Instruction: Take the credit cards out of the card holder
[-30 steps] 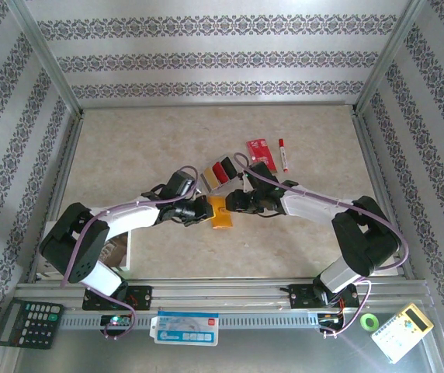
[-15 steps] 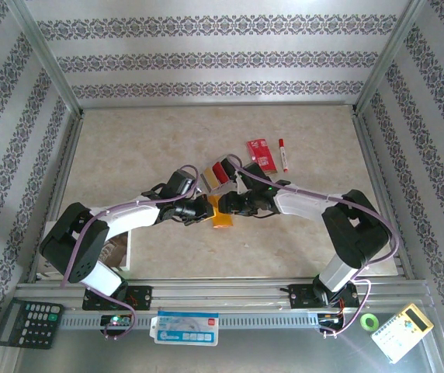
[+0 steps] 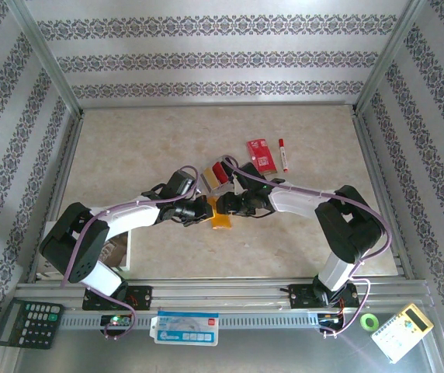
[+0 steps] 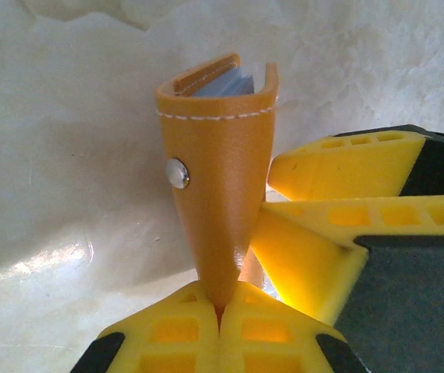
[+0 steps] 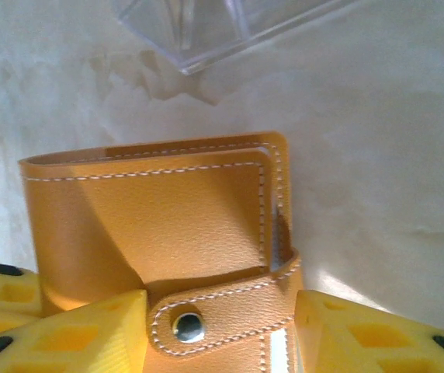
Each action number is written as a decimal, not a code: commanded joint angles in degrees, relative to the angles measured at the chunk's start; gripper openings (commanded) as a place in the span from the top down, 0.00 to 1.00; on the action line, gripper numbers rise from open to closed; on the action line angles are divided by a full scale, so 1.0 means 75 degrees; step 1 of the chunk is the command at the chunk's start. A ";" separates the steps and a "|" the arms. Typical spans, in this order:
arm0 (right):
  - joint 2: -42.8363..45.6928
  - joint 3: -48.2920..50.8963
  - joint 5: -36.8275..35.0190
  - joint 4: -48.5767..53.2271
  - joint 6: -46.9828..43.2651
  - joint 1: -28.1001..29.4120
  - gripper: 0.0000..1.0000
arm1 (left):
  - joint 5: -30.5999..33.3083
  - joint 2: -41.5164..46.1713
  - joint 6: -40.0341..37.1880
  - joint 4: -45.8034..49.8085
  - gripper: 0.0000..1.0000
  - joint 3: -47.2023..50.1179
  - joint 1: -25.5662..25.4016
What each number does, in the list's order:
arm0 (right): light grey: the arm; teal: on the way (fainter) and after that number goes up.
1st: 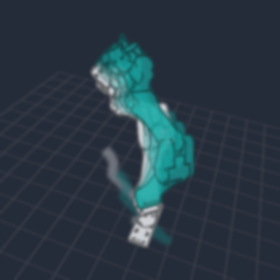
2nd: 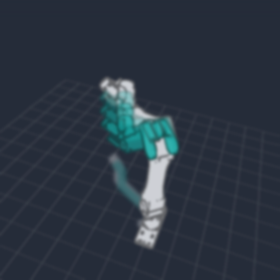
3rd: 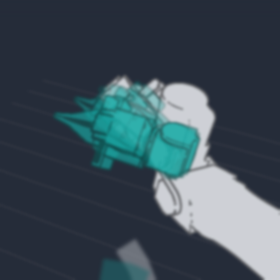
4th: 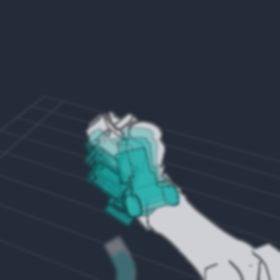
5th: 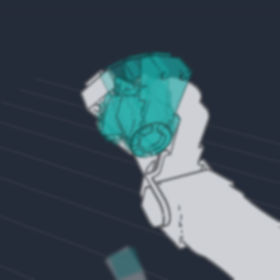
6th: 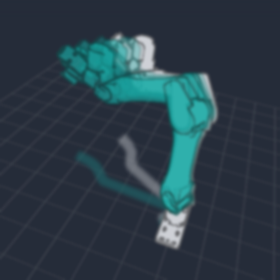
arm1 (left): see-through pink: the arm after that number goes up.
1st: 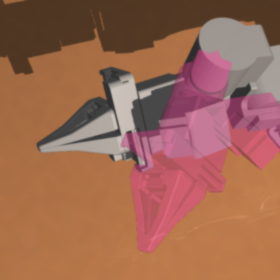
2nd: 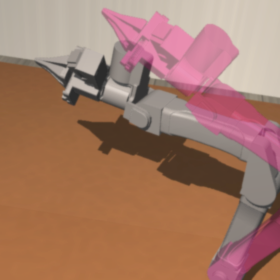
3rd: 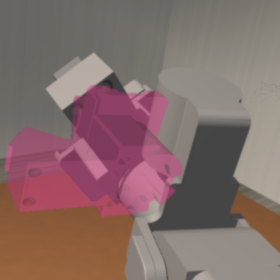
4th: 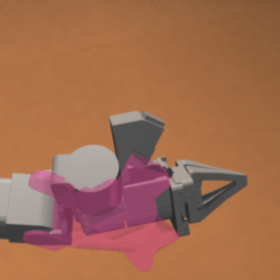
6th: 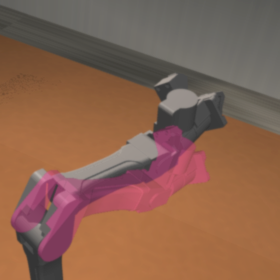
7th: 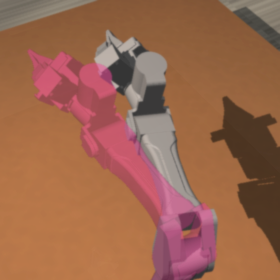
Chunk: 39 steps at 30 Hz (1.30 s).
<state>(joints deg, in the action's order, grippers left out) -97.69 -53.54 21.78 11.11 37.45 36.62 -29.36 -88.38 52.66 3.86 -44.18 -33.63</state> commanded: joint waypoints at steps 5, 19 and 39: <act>0.0231 0.0317 -0.0385 0.0305 0.0185 -0.0250 0.52 | 0.0311 0.0094 -0.0247 0.0348 1.00 -0.0156 0.0052; 0.0439 0.0282 -0.0233 0.0288 0.0046 -0.0259 0.59 | 0.0224 -0.0020 -0.0213 0.0315 1.00 -0.0216 0.0054; -0.0220 -0.0393 -0.0691 0.0595 -0.0290 -0.0184 0.75 | 0.0138 -0.0234 -0.0342 0.0402 1.00 -0.0203 0.0052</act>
<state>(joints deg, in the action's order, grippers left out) -97.73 -54.72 15.27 15.22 36.67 34.65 -28.29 -89.14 51.75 4.73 -44.51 -33.63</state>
